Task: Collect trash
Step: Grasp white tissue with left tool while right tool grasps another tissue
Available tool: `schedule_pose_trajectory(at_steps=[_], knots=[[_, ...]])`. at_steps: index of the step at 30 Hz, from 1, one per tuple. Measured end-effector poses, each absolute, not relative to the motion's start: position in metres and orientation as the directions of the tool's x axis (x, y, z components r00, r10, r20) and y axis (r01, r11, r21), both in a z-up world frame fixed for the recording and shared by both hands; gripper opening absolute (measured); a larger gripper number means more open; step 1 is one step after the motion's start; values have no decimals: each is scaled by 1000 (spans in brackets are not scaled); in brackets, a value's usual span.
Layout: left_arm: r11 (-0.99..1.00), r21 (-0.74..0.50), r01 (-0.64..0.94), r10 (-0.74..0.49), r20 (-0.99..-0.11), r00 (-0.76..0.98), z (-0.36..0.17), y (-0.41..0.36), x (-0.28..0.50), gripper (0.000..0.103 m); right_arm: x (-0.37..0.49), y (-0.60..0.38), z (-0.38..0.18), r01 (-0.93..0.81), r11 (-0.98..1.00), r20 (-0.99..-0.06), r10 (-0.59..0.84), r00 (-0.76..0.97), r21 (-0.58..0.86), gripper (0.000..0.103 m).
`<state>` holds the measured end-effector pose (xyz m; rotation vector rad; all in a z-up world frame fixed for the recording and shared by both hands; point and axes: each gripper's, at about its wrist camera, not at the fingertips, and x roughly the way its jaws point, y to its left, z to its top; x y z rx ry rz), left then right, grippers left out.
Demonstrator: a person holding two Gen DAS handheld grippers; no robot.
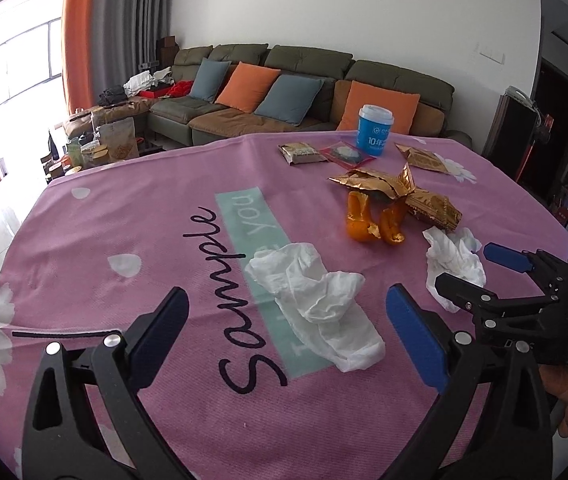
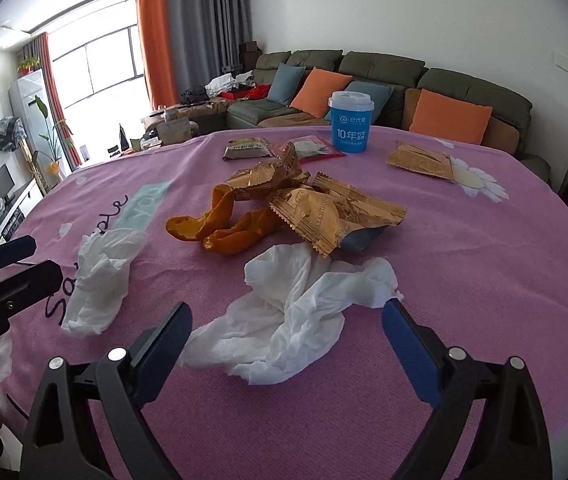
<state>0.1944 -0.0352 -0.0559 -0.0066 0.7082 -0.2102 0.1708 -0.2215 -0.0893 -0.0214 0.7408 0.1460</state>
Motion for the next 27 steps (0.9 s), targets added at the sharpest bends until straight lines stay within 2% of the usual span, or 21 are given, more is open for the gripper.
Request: schedule_pose_trajectory(at_steps=[2,4,6,7,8,11,15,17,22,24,27], knots=[[979,-72,190,-190,-655,732,-59,-39,200,97,174,-222,-93,-143,989,-689,131,713,41,64],[979,-62,195,-186,-664,724,-61,-43,204,97,175,-223,-96,-145,988,-703,135,698,45,54],[978,-52,201,-183,-671,718,-63,-47,209,97,174,-224,-97,-142,989,-702,132,700,45,50],[977,-46,207,-183,-677,713,-64,-50,211,97,173,-225,-96,-140,989,-701,131,701,45,41],[976,-40,212,-182,-678,712,-65,-53,212,97,173,-227,-96,-141,989,-699,139,701,55,27],[972,-29,233,-187,-692,697,-66,-60,216,92,170,-228,-95,-152,986,-700,153,697,64,17],[968,-35,249,-199,-714,671,-71,-64,221,73,166,-232,-92,-155,984,-696,173,697,89,14],[968,-50,247,-206,-722,660,-74,-62,224,68,162,-235,-89,-156,983,-688,182,702,101,14],[964,-91,248,-232,-741,630,-82,-62,233,46,151,-236,-85,-175,977,-683,208,700,119,13],[964,-101,248,-238,-743,625,-85,-61,235,30,146,-235,-85,-185,975,-683,217,697,121,13],[959,-125,255,-261,-738,622,-86,-60,235,21,141,-233,-83,-198,972,-680,229,696,124,13]])
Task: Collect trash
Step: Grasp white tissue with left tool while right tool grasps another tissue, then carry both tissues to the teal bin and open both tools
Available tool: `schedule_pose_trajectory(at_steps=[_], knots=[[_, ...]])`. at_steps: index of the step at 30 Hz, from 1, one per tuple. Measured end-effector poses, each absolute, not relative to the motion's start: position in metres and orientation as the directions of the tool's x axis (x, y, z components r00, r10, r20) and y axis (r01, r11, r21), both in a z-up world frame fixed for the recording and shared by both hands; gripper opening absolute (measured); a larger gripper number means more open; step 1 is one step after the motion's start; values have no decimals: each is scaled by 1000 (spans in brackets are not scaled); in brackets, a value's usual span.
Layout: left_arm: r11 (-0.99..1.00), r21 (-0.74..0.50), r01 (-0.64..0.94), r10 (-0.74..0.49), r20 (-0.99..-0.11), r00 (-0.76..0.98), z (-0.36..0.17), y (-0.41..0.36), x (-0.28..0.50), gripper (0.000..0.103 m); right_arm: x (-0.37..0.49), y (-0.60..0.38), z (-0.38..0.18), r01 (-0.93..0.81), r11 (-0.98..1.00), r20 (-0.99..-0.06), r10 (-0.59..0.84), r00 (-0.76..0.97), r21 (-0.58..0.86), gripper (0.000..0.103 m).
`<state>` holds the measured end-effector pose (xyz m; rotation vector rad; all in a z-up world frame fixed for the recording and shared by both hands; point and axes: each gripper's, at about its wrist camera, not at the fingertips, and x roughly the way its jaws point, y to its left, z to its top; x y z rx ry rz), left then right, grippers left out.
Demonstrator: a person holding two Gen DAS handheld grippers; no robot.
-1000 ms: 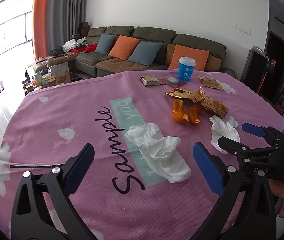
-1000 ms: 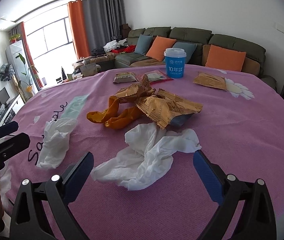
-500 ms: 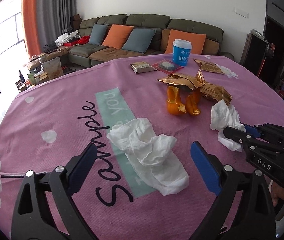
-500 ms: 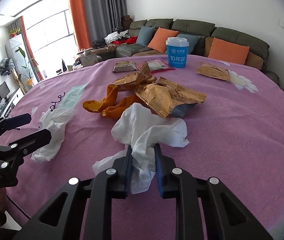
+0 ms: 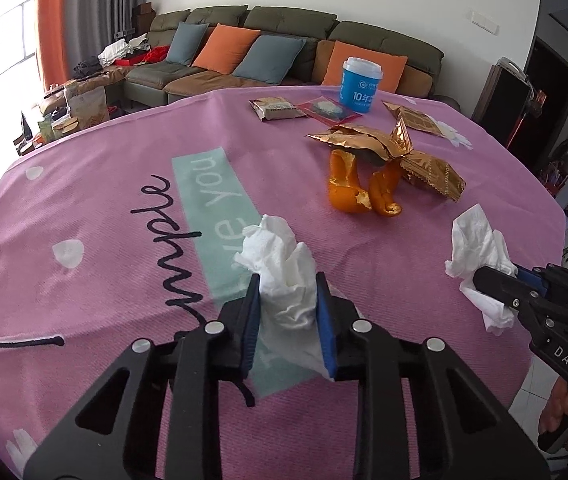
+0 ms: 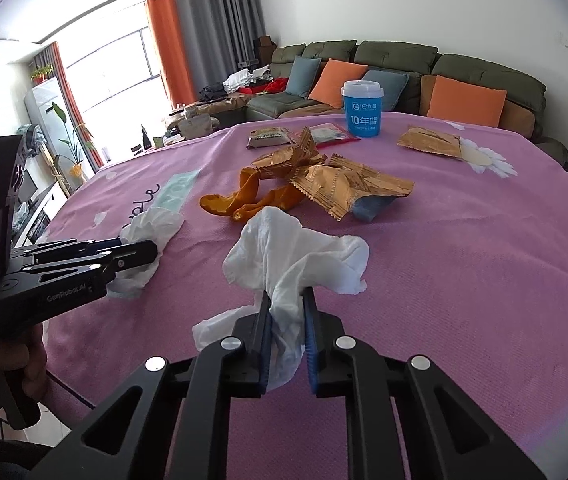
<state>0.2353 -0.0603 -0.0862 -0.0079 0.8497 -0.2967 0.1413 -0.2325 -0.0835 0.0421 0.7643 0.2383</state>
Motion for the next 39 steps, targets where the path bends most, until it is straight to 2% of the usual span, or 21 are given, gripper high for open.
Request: schedule_pose_trajectory(at_steps=[8,14,26,39], knots=[[945,-175,275,-317,-693,648,-74,-51,219,17,130,-223,-67,-241,964,-639,257,725,114,12],[959,-136,250,-279,-631,724,-45,-34,188,17,123,-211,-52,-277,955,-609,282,741,105,12],[993,-106,60,-108,-546,831,-1,47,119,17,117,-160,-17,-416,906,-535,389,750,76,12],[987,-94,-129,68,-482,873,30,129,46,18,121,-82,6,-553,833,-505,489,711,28,13]])
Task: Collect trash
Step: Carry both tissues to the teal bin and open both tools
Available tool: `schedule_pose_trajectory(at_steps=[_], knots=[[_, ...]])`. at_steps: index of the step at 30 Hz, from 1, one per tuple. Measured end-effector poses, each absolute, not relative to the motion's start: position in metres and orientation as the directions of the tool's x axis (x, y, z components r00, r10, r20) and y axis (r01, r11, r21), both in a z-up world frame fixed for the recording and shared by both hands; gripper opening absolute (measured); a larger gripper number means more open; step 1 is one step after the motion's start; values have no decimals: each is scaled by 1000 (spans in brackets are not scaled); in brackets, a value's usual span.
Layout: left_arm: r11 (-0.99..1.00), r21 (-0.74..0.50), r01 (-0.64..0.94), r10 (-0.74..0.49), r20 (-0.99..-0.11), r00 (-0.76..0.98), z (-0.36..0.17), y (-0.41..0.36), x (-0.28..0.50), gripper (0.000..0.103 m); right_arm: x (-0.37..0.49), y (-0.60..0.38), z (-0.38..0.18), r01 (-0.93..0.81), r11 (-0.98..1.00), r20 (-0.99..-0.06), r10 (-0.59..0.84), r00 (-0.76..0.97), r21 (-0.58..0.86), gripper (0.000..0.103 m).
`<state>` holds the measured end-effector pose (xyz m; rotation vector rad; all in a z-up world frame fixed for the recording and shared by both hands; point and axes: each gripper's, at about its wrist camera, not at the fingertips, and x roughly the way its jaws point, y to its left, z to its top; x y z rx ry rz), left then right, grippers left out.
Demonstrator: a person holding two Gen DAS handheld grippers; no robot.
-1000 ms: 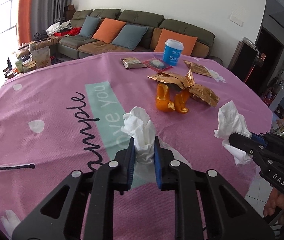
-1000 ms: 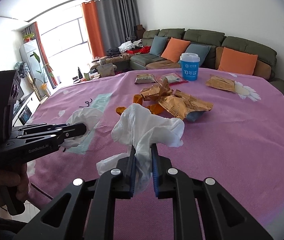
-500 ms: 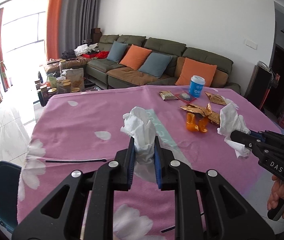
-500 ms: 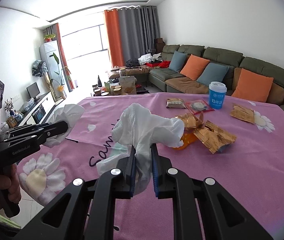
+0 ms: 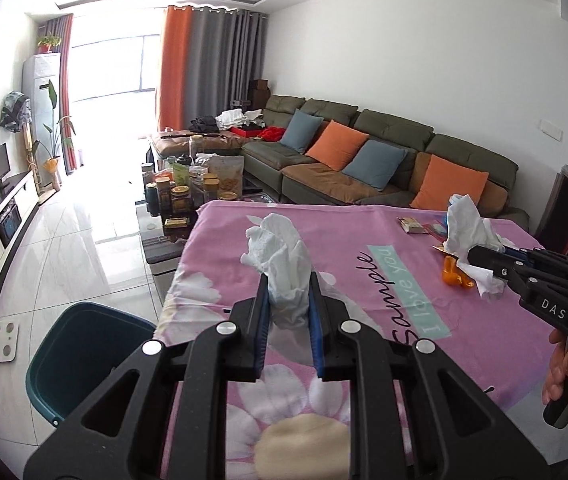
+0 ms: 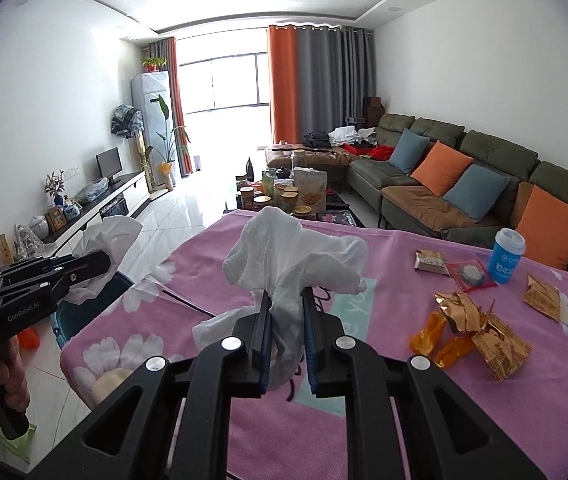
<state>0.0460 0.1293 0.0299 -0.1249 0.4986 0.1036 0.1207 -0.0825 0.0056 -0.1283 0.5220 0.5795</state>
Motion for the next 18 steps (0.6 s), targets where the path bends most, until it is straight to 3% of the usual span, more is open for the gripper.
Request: schedule_pose_trajectory(at_steps=[18], knots=[[898,-68,-434,345,-502,793,33,254,-47,19,114,63,1,-777,630,-559,642,525,-6,13]])
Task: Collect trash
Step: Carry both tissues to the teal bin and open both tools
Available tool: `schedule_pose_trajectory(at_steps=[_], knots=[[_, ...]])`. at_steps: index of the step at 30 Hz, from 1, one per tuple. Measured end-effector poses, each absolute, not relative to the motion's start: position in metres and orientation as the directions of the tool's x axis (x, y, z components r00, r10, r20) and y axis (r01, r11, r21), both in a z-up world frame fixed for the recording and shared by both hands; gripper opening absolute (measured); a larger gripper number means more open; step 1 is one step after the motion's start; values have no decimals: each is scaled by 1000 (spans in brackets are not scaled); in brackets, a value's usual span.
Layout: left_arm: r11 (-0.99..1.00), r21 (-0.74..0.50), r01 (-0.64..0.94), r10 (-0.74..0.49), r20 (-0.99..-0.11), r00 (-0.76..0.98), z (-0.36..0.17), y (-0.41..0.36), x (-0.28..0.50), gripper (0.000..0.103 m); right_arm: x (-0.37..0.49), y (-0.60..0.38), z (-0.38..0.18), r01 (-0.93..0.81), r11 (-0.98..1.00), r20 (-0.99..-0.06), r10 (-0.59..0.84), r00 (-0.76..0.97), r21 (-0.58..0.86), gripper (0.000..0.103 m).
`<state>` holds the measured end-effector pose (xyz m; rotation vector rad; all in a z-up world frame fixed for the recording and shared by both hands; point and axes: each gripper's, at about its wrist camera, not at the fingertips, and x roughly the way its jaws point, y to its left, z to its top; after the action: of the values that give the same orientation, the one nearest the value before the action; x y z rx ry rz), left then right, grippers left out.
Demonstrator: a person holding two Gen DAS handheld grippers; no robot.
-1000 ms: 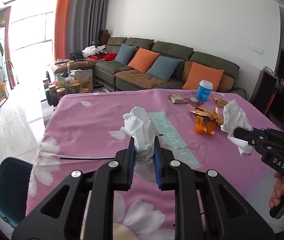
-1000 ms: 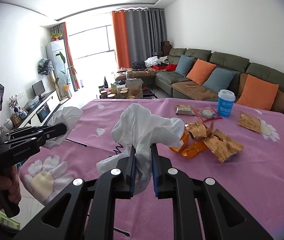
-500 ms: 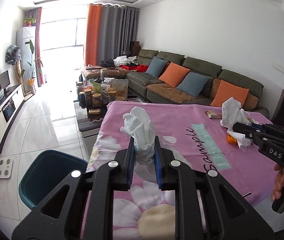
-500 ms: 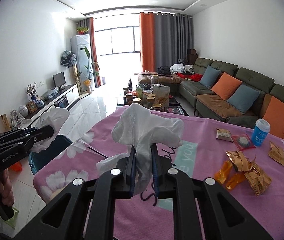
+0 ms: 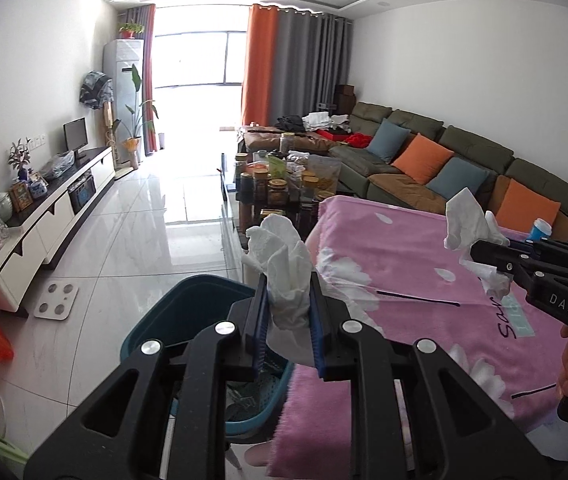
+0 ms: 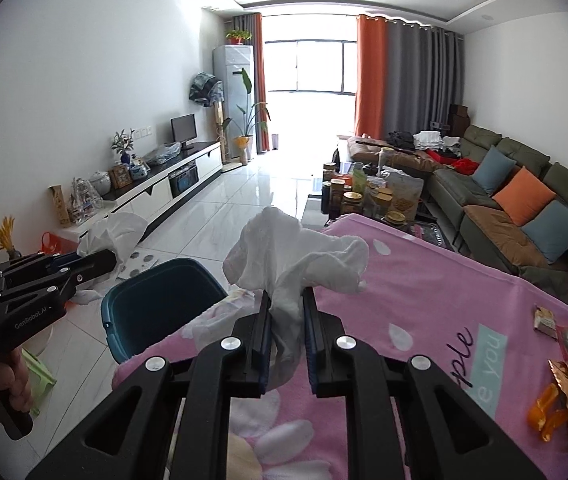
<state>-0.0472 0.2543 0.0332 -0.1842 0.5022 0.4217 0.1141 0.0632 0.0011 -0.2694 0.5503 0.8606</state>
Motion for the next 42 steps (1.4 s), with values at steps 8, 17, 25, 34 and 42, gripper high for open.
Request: schedule_pose_trajectory(at_steps=[8,17,25,34,42], knots=[[845,-68,-530,420,-528,738,24,303,-87,19,111,117,-11,-838,545,-607,665,435,-3,13],[822,-73,-565,430,-569,701,9,314,-82,19,111,159,-19,-876,481,-654,656,378,-24,13],[820,-90,-565,399,-619,677,-18,324,-47,19,119,191,-37,-895,444,-712,619,333,-32,13],[815,-92,-571,380,-658,649,-48,336,-12,20,129,217,-55,-912,410,-759,589,278,-16,13],[805,-109,-583,360,-692,626,-71,347,9,21,135,239,-66,-925,379,-791,577,204,38,14]])
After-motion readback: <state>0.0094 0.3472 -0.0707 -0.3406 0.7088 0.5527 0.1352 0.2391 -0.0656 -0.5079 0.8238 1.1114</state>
